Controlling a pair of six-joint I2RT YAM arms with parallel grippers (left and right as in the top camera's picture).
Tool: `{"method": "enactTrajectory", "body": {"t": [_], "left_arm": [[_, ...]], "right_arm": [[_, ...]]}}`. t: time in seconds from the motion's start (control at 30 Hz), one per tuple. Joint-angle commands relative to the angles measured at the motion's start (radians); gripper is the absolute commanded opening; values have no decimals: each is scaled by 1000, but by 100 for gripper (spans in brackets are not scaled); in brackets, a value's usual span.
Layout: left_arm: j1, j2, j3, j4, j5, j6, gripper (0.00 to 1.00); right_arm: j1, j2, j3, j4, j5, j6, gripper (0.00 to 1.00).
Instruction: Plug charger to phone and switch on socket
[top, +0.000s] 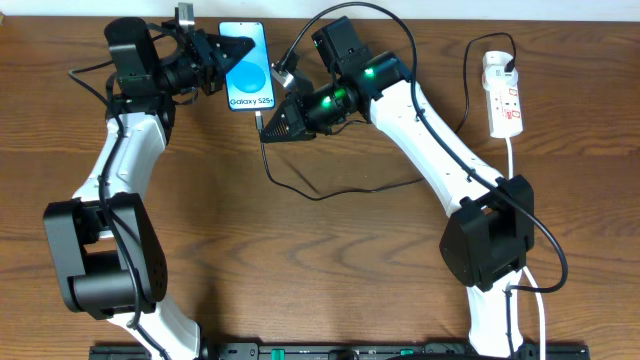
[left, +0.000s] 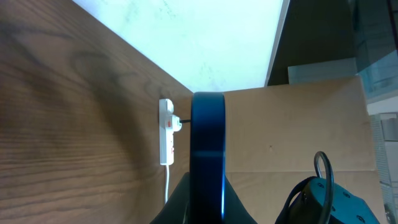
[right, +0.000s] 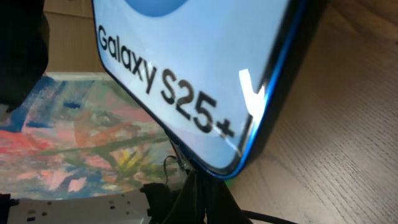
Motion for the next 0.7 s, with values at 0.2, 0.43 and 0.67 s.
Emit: {"method": "enactTrajectory", "body": {"t": [0.2,0.43,0.67], "left_arm": [[0,-5,12,10,33,2,7],[0,-5,12,10,39,2,7],[0,-5,12,15,39,2,7]], "right_arm": [[2,1,-5,13,-44,19,1],[2,1,-5,21,-51,29,1],[2,1,-5,21,-51,33,1]]}}
